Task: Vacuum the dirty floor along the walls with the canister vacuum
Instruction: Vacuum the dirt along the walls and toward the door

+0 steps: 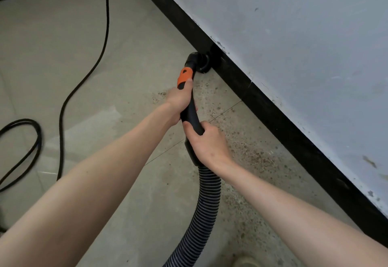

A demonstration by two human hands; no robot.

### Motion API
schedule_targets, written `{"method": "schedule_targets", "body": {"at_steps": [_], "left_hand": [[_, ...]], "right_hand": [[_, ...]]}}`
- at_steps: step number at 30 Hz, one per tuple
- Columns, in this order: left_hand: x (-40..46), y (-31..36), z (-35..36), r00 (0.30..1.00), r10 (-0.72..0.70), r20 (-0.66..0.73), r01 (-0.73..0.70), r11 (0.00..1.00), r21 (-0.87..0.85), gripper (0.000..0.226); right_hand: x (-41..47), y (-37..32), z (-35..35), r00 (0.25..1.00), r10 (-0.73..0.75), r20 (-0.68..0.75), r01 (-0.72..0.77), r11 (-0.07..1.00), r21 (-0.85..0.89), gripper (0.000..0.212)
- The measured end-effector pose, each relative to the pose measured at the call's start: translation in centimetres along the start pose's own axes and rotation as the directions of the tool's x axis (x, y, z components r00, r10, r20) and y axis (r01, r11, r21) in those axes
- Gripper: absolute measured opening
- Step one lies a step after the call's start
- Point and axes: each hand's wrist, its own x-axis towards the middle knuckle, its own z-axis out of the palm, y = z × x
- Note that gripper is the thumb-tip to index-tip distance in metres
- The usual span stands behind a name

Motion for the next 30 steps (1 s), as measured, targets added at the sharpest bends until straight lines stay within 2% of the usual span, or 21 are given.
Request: {"method": "schedule_targets", "body": {"at_steps": [5,11,14,20,23,26,30], "left_hand": [[-2.3,-2.2,0.0,0.992,-0.04,0.122,0.049,0.997,-0.064,0.041],[-3.9,-0.9,-0.6,0.996,0.077,0.037,-0.069,0.981,-0.181,0.037],[-3.7,2.0,-0.8,0.991,0.136,0.019,-0.132,0.982,-0.136,0.041],[-4.5,2.0,-0.7,0.991,0.088,0.102,-0.086,0.996,-0.028,0.046],[-5.9,0.5,-1.0,0.99,0.09,0.108,-0.08,0.992,-0.094,0.042],[-7.1,-0.9,-2.9,0.997,0.067,0.025,-0.061,0.978,-0.201,0.036],[-8.9,-4.4,-7.2,0.988,-0.05,-0.148,-0.003,0.943,-0.334,0.034]], "right_hand": [[-3.6,0.9,-0.3,0.999,0.005,-0.044,-0.009,0.996,-0.085,0.037],[-4.6,-0.8,-1.1,0.993,-0.098,-0.073,0.089,0.989,-0.121,0.039],[-3.5,-2.5,-1.5,0.984,-0.138,-0.115,0.131,0.989,-0.07,0.042],[-4.7,-2.1,-1.4,0.981,-0.121,-0.151,0.112,0.992,-0.064,0.04],[-6.3,-1.2,-1.0,0.98,-0.131,-0.148,0.122,0.99,-0.065,0.04],[-7.0,-1.1,-0.7,0.983,-0.17,-0.075,0.165,0.984,-0.072,0.042],[-7.6,-1.8,0.9,0.961,-0.213,0.175,0.237,0.962,-0.133,0.041]]}}
